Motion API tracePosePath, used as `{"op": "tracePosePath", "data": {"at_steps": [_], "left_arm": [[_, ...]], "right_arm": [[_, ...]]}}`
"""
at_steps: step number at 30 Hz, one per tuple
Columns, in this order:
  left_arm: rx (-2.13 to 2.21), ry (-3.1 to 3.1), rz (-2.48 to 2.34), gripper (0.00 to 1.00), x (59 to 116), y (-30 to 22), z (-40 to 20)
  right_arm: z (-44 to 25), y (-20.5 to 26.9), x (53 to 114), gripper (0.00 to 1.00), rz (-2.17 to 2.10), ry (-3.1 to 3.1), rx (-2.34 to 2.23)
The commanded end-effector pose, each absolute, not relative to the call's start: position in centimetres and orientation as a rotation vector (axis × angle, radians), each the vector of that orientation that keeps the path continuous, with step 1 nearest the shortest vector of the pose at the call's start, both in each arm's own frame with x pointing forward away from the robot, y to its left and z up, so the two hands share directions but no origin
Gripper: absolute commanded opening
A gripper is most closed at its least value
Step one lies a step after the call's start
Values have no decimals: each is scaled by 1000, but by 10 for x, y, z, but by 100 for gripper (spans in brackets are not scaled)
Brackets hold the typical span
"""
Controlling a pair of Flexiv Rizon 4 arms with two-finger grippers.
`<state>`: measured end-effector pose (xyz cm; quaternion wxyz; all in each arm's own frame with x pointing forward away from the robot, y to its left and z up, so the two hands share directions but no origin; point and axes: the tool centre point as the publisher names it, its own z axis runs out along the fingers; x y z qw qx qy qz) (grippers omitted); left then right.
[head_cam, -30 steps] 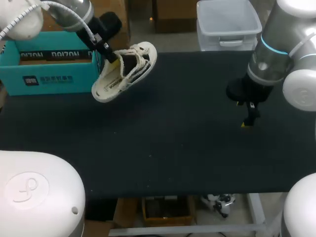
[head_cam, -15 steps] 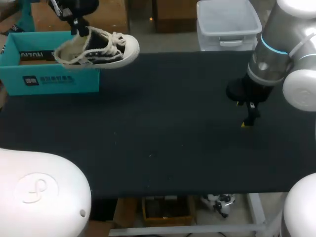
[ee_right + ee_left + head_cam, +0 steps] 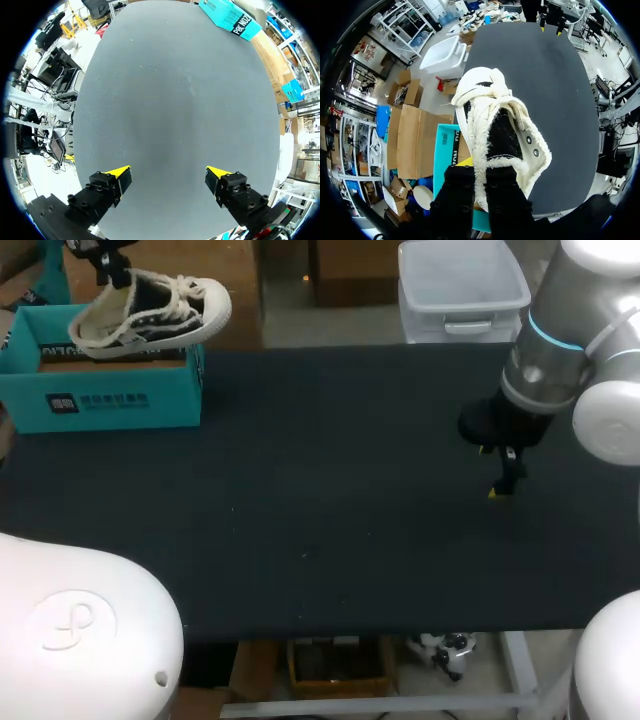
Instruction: Open the shoe tongue, take the insole out of the shoe, put the insole back into the shoe, and pack the shoe into the shoebox
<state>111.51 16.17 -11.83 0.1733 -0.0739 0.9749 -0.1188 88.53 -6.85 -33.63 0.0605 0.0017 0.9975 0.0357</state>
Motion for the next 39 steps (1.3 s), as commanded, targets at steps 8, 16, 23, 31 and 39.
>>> {"op": "tracePosePath", "data": {"at_steps": [8,16,23,31,39], "left_arm": [[-304,2832,-409,0,1178,231,-140],[-308,2838,-357,0,1187,261,-170],[-305,2870,-340,0,1202,275,-198],[-299,2929,-356,0,1218,285,-223],[-259,2991,-357,0,1216,288,-261]], "right_arm": [[-336,-69,885,100,107,3020,3],[-336,-69,885,100,107,3020,3],[-336,-69,885,100,107,3020,3],[-336,-69,885,100,107,3020,3],[-336,-69,885,100,107,3020,3]]}}
